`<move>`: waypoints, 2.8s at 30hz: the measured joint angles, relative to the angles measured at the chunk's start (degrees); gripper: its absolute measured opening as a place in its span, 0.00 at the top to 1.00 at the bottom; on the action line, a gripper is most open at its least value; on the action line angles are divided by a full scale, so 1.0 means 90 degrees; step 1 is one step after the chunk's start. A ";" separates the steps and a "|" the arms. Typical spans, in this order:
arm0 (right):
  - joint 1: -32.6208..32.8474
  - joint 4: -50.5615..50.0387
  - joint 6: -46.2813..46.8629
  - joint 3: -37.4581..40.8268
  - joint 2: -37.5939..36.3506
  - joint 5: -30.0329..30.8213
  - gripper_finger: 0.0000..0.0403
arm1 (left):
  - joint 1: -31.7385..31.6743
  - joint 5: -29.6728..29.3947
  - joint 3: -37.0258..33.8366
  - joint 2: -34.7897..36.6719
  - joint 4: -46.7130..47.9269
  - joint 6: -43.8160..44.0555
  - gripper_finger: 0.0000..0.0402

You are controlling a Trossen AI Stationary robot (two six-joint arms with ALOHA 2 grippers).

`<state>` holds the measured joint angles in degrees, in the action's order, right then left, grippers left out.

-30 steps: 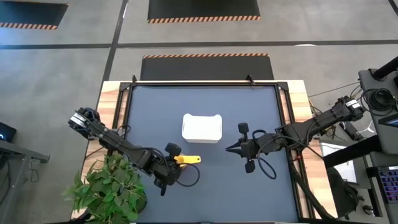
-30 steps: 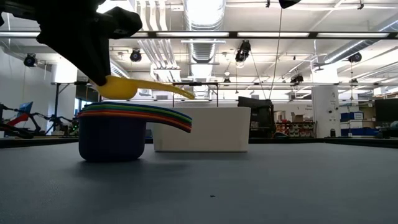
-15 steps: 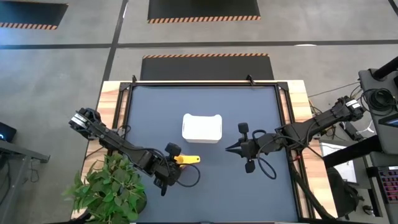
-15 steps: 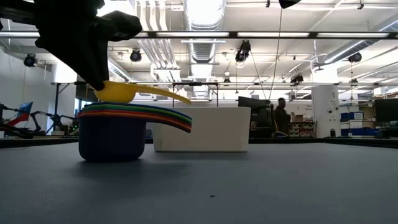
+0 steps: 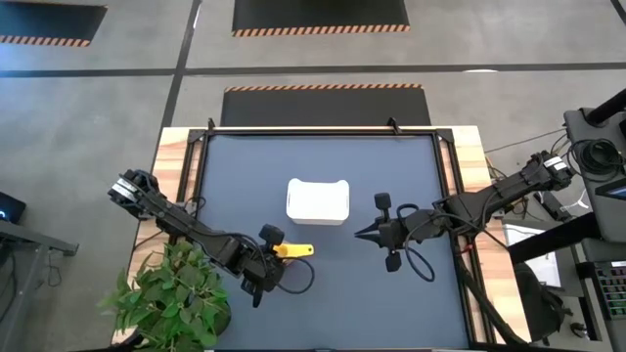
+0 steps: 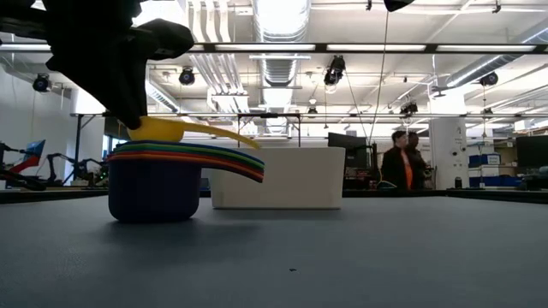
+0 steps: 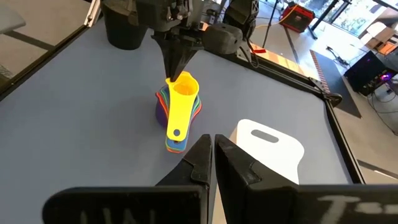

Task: Nest measuring cups in basket
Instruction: Stack the yellow measuring cup on the dark blue measuring cup

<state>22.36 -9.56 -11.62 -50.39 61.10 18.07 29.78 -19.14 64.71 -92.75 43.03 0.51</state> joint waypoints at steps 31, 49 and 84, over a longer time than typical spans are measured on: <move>0.0000 -0.0005 0.0002 0.0000 0.0000 0.0002 0.98 | 0.0000 0.0002 -0.0003 0.0000 -0.0068 0.0119 0.96; 0.0001 -0.0002 -0.0044 0.0000 0.0000 0.0004 0.98 | -0.0063 0.0002 -0.0003 0.0000 -0.0112 0.0251 0.96; -0.0001 -0.0003 -0.0046 0.0000 0.0000 0.0003 0.98 | -0.0126 0.0022 -0.0005 0.0002 -0.0148 0.0335 0.90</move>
<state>22.35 -9.59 -12.03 -50.39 61.10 18.10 28.65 -18.94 64.66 -92.73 41.69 3.53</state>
